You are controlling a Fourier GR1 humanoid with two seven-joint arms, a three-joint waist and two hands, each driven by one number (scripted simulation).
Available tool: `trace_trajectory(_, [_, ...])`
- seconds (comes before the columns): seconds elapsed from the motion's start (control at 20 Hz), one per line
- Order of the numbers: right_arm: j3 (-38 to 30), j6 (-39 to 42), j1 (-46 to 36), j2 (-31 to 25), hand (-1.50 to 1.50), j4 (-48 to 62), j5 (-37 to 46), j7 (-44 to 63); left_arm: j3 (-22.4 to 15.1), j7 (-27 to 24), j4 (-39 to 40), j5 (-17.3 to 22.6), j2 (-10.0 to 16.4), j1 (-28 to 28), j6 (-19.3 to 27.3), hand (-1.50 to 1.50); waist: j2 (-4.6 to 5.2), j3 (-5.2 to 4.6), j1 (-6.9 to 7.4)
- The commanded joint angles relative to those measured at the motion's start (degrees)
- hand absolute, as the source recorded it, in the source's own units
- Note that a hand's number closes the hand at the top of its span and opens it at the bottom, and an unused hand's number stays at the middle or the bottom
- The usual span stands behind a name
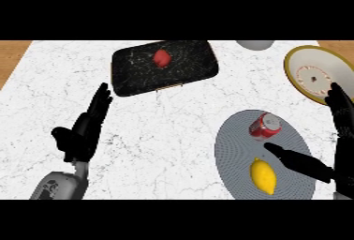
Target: Pick the can from the placemat and place it in the bowl
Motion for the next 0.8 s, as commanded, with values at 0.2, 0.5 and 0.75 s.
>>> trace_trajectory(0.2, [-3.03, 10.84, -8.26, -6.6, -1.5, -2.05, -2.26, 24.09, 1.16, 4.41, -2.05, -0.17, 0.05, -2.27, -0.76, 0.0, 0.17, 0.03, 0.79])
trace_trajectory(0.5, [-1.09, 17.71, -8.2, -8.04, -1.5, -0.61, -4.17, 33.15, 1.2, -1.65, 0.86, -1.53, -1.31, 0.55, -1.68, 0.0, 0.17, 0.03, 0.58])
trace_trajectory(0.75, [-3.39, 22.41, -10.41, -7.41, -1.5, 6.54, -5.28, 31.05, 2.59, 0.94, -0.53, -2.79, -1.81, -0.34, -2.05, 0.0, 0.16, 0.08, 0.61])
